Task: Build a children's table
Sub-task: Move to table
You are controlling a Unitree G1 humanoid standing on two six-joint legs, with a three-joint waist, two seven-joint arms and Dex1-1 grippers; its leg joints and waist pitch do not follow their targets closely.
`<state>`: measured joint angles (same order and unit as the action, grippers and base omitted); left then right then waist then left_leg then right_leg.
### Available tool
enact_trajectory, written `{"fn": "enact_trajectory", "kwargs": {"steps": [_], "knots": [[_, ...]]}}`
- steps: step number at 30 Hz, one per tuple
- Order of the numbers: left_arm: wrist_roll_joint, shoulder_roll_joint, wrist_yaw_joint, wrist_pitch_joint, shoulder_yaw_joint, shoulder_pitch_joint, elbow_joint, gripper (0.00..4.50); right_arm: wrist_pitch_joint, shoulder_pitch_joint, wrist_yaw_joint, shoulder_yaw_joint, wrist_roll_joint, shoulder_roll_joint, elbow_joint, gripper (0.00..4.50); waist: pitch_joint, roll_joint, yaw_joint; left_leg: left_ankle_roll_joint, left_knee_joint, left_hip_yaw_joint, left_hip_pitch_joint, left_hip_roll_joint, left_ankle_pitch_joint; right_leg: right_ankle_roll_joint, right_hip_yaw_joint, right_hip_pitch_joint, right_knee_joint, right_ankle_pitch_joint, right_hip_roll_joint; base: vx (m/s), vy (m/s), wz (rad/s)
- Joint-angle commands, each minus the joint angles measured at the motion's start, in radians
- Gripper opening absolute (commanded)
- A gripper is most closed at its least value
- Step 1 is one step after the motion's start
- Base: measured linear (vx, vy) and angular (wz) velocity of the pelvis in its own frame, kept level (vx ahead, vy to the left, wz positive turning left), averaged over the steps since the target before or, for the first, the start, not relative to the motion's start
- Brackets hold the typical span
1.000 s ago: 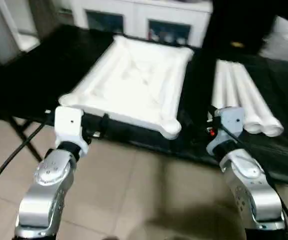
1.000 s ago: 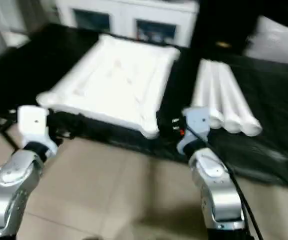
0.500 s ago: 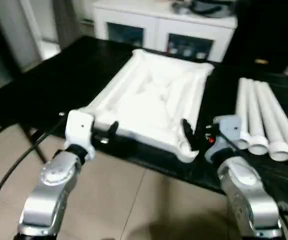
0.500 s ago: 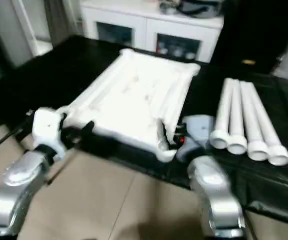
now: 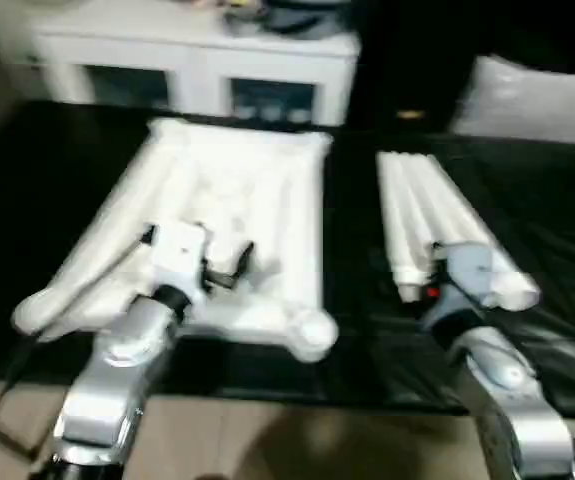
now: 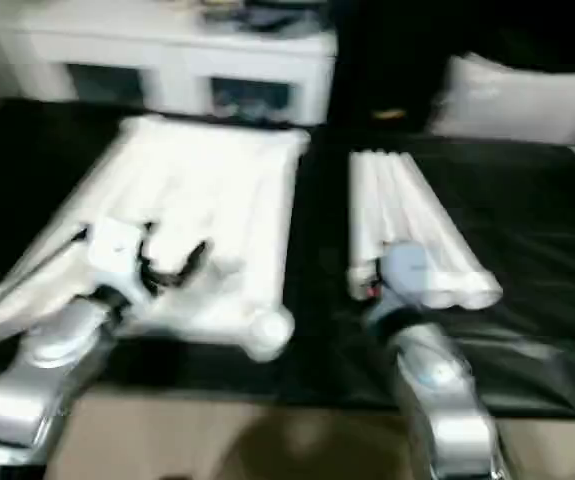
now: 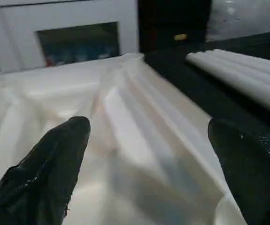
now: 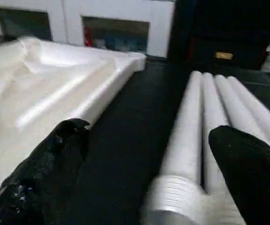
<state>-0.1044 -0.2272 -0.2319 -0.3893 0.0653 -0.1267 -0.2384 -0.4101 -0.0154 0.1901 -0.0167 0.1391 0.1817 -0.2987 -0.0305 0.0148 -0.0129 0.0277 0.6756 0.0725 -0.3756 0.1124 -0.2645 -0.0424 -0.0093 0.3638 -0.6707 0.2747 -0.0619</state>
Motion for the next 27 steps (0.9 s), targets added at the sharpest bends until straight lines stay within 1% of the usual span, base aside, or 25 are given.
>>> {"fn": "enact_trajectory", "kwargs": {"steps": [1,2,3,4,5,6,7,8,9,10,12,13,14,15,16,18,19,20,21,22,23,24,25,26,27], "knots": [[0.004,-0.01,-0.015,-0.009,0.024,-0.001,-0.006,4.49,-0.015,-0.023,0.027,-0.002,-0.011,0.019,0.002,4.5,0.079,0.014,-0.022,-0.178,-0.046,0.005,-0.049,-0.004,0.584,0.064,0.053,-0.081,0.017,-0.991,-0.055,0.08,-0.06,0.03],[0.004,-0.01,-0.015,-0.009,0.024,-0.001,-0.006,4.49,-0.015,-0.023,0.027,-0.002,-0.011,0.019,0.002,4.5,0.08,0.013,-0.029,-0.131,-0.056,0.012,-0.049,-0.004,0.504,0.05,0.044,-0.085,0.015,-1.095,-0.05,0.031,-0.087,0.04],[0.004,-0.015,-0.021,-0.012,0.026,-0.002,-0.007,4.49,-0.015,-0.028,0.034,-0.002,-0.009,0.022,0.002,4.5,0.07,0.012,-0.031,-0.059,-0.076,0.017,-0.037,0.008,0.35,0.043,0.031,-0.08,0.026,-1.101,-0.043,-0.005,-0.089,0.02],[-0.001,-0.024,-0.034,-0.019,0.026,-0.001,-0.009,4.49,-0.003,-0.037,0.055,-0.01,-0.011,0.036,0.006,4.5,0.064,0.005,-0.033,-0.029,-0.085,0.015,-0.026,0.017,0.288,0.044,0.023,-0.073,0.037,-1.024,-0.043,-0.005,-0.089,0.02],[-0.014,-0.031,-0.05,-0.037,0.023,-0.002,-0.008,4.49,-0.001,-0.045,0.078,-0.011,-0.003,0.046,0.01,4.5,0.051,-0.002,-0.033,0.014,-0.102,0.01,-0.007,0.036,0.17,0.049,0.013,-0.066,0.059,-0.781,-0.043,-0.021,-0.073,-0.01],[-0.018,-0.032,-0.053,-0.04,0.022,-0.002,-0.007,4.49,-0.002,-0.046,0.083,-0.012,-0.002,0.049,0.01,4.5,0.047,-0.007,-0.032,0.028,-0.111,0.006,0.0,0.047,0.113,0.059,0.012,-0.065,0.069,-0.645,-0.045,-0.037,-0.058,-0.03],[-0.05,-0.039,-0.088,-0.06,0.014,-0.003,-0.004,4.49,-0.014,-0.057,0.116,-0.022,0.006,0.075,0.014,4.5,0.037,-0.013,-0.031,0.049,-0.128,0.001,0.012,0.066,0.004,0.094,0.013,-0.059,0.087,-0.378,-0.048,-0.037,-0.058,-0.03],[-0.054,-0.056,-0.118,-0.055,0.018,-0.005,-0.004,4.31,-0.023,-0.062,0.147,-0.032,0.012,0.099,0.018,4.5,0.028,-0.017,-0.03,0.06,-0.138,0.003,0.018,0.08,-0.081,0.145,0.02,-0.056,0.102,-0.158,-0.052,0.0,0.0,0.0],[-0.066,-0.072,-0.154,-0.052,0.021,-0.008,-0.004,4.2,-0.033,-0.069,0.175,-0.042,0.017,0.124,0.023,4.5,0.026,-0.015,-0.031,0.058,-0.142,0.006,0.021,0.082,-0.107,0.162,0.025,-0.054,0.105,-0.095,-0.053,0.0,0.0,0.0],[-0.066,-0.072,-0.154,-0.052,0.021,-0.008,-0.004,4.12,-0.033,-0.069,0.175,-0.042,0.017,0.124,0.023,4.5,0.02,-0.017,-0.035,0.049,-0.151,0.018,0.024,0.092,-0.176,0.194,0.032,-0.042,0.116,0.056,-0.056,0.0,0.0,0.0],[-0.094,-0.115,-0.246,-0.019,0.032,-0.013,-0.003,4.09,-0.05,-0.081,0.235,-0.053,0.026,0.17,0.038,4.5,0.02,-0.015,-0.034,0.049,-0.154,0.022,0.021,0.094,-0.199,0.202,0.033,-0.041,0.12,0.119,-0.059,-0.068,0.003,-0.01],[-0.109,-0.144,-0.308,0.011,0.041,-0.019,0.004,3.92,-0.057,-0.088,0.268,-0.058,0.028,0.196,0.048,4.5,0.018,-0.006,-0.039,0.048,-0.157,0.024,0.018,0.095,-0.216,0.195,0.034,-0.039,0.124,0.18,-0.061,-0.066,0.005,-0.03],[-0.118,-0.173,-0.363,0.034,0.051,-0.026,0.012,3.82,-0.062,-0.092,0.301,-0.06,0.036,0.218,0.055,4.5,0.016,-0.011,-0.041,0.051,-0.159,0.029,0.023,0.097,-0.242,0.186,0.038,-0.028,0.129,0.234,-0.063,-0.054,0.003,-0.04],[-0.121,-0.185,-0.385,0.038,0.056,-0.03,0.015,3.82,-0.062,-0.093,0.315,-0.06,0.039,0.225,0.057,4.5,0.016,-0.011,-0.041,0.051,-0.159,0.029,0.023,0.097,-0.242,0.186,0.038,-0.028,0.129,0.234,-0.063,0.0,0.0,0.0],[-0.128,-0.205,-0.423,0.045,0.063,-0.036,0.02,3.75,-0.063,-0.094,0.34,-0.062,0.046,0.238,0.059,4.5,0.02,-0.009,-0.042,0.052,-0.159,0.033,0.019,0.099,-0.211,0.187,0.038,-0.029,0.123,0.186,-0.062,0.0,0.0,0.0],[-0.132,-0.235,-0.482,0.05,0.081,-0.05,0.032,3.64,-0.059,-0.097,0.378,-0.066,0.053,0.26,0.06,4.5,0.021,-0.007,-0.043,0.046,-0.158,0.036,0.018,0.098,-0.188,0.19,0.038,-0.028,0.122,0.147,-0.062,0.0,0.0,0.0],[-0.139,-0.272,-0.557,0.051,0.103,-0.067,0.047,3.45,-0.053,-0.097,0.425,-0.074,0.063,0.288,0.057,4.5,0.025,-0.01,-0.048,0.039,-0.154,0.037,0.02,0.098,-0.158,0.196,0.041,-0.028,0.118,0.106,-0.064,0.0,0.0,0.0],[-0.139,-0.272,-0.557,0.051,0.103,-0.067,0.047,3.38,-0.053,-0.097,0.425,-0.074,0.063,0.288,0.057,4.5,0.027,-0.01,-0.049,0.033,-0.15,0.04,0.017,0.098,-0.117,0.206,0.04,-0.029,0.111,0.041,-0.062,0.0,0.0,0.0],[-0.144,-0.295,-0.607,0.051,0.116,-0.079,0.058,3.34,-0.05,-0.098,0.456,-0.081,0.071,0.31,0.056,4.5,0.028,-0.009,-0.049,0.028,-0.149,0.041,0.016,0.097,-0.091,0.216,0.037,-0.03,0.109,-0.005,-0.061,0.0,0.0,0.0],[-0.14,-0.325,-0.666,0.054,0.135,-0.096,0.083,3.34,-0.045,-0.098,0.489,-0.089,0.079,0.331,0.051,4.5,0.033,-0.011,-0.051,0.024,-0.145,0.043,0.017,0.097,-0.069,0.227,0.036,-0.031,0.103,-0.05,-0.061,0.0,0.0,0.0],[-0.139,-0.327,-0.67,0.054,0.136,-0.097,0.085,3.34,-0.045,-0.098,0.491,-0.09,0.08,0.332,0.051,4.5,0.031,-0.02,-0.051,0.022,-0.145,0.043,0.016,0.096,-0.066,0.229,0.036,-0.029,0.103,-0.058,-0.06,0.0,0.0,0.0],[-0.132,-0.342,-0.7,0.063,0.148,-0.11,0.107,3.08,-0.044,-0.098,0.505,-0.092,0.086,0.341,0.049,4.5,0.033,-0.017,-0.049,0.021,-0.143,0.045,0.017,0.095,-0.063,0.23,0.034,-0.03,0.103,-0.069,-0.057,0.0,0.0,0.0],[-0.127,-0.351,-0.718,0.068,0.155,-0.118,0.12,3.01,-0.044,-0.099,0.514,-0.093,0.089,0.346,0.048,4.5,0.031,-0.014,-0.05,0.017,-0.144,0.045,0.016,0.095,-0.059,0.235,0.035,-0.031,0.103,-0.082,-0.057,0.0,0.0,0.0],[-0.115,-0.369,-0.761,0.085,0.174,-0.141,0.164,2.98,-0.044,-0.101,0.533,-0.093,0.101,0.355,0.045,4.5,0.033,-0.02,-0.05,0.018,-0.143,0.045,0.017,0.097,-0.056,0.244,0.035,-0.032,0.099,-0.094,-0.06,0.0,0.0,0.0],[-0.102,-0.388,-0.811,0.101,0.198,-0.165,0.208,2.92,-0.048,-0.1,0.554,-0.093,0.116,0.36,0.036,4.5,0.031,-0.024,-0.05,0.018,-0.144,0.046,0.018,0.096,-0.062,0.245,0.034,-0.03,0.102,-0.085,-0.059,0.0,0.0,0.0]]}}
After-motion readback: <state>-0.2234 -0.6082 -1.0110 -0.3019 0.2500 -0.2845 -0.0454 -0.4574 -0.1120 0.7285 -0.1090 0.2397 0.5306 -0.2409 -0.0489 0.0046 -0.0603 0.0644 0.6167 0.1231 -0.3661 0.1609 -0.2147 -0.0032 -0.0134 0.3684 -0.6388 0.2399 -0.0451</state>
